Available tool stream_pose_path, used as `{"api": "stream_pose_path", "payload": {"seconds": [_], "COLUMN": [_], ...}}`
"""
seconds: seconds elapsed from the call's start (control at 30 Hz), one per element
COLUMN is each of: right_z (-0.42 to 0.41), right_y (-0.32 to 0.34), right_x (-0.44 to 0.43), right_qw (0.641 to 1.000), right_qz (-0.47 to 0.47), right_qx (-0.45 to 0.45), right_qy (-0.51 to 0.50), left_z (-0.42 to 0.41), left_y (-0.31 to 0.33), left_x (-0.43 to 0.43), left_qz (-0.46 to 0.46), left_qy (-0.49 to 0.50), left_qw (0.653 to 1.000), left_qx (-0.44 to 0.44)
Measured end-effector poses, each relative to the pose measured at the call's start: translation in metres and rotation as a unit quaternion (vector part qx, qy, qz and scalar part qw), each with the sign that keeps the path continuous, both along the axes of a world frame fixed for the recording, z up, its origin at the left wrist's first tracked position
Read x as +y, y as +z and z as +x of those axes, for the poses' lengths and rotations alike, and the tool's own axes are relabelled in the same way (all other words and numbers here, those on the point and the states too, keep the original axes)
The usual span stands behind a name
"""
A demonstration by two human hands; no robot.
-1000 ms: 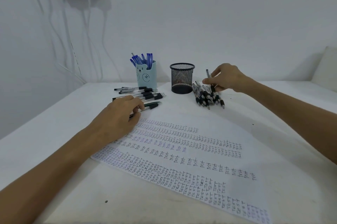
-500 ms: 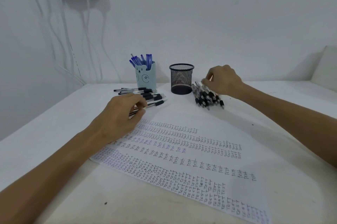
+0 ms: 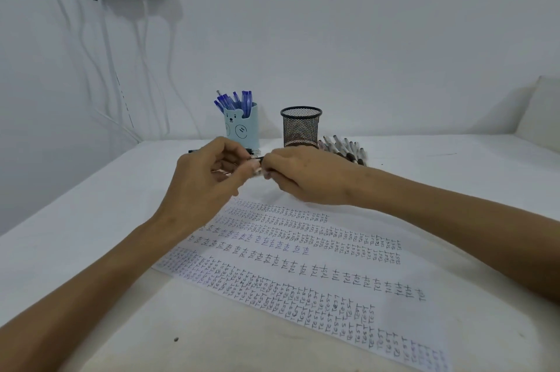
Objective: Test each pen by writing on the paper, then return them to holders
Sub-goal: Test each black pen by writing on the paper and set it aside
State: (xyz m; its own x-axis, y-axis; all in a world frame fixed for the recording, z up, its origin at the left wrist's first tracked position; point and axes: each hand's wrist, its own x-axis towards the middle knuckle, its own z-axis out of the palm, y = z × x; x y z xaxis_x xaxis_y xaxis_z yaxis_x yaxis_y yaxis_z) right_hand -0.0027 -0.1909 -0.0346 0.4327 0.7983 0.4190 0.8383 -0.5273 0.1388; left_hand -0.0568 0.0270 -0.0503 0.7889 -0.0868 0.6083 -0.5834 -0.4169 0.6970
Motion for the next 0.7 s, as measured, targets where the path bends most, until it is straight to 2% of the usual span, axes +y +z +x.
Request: {"api": "stream_pose_path", "payload": {"seconds": [0.13,0.23,0.33,0.5,0.6,0.7], "right_z": [-0.009,-0.012,-0.017,-0.024,-0.027,-0.032], "right_y": [-0.001,0.001,0.005,0.006,-0.001,-0.007], "right_x": [-0.009,-0.013,-0.019,-0.042,-0.053,-0.059], "right_qw": [0.996,0.991,0.977,0.917,0.863,0.827], "right_qz": [0.059,0.107,0.18,0.306,0.394,0.436], "right_qx": [0.016,0.04,0.098,0.251,0.306,0.34], "right_qy": [-0.066,-0.076,-0.061,-0.058,-0.077,-0.103], "left_z": [0.001,0.001,-0.004,-0.019,-0.02,-0.019], "left_y": [-0.001,-0.003,-0.005,-0.004,-0.004,-0.005], "left_x": [0.007,0.012,0.006,-0.011,-0.011,-0.01], "left_qz": [0.011,0.124,0.252,0.345,0.38,0.394], "left_qy": [-0.004,-0.014,-0.078,-0.195,-0.205,-0.195], "left_qw": [1.0,0.992,0.963,0.918,0.902,0.898], "left_qx": [-0.008,-0.031,-0.059,-0.019,-0.012,0.001]}}
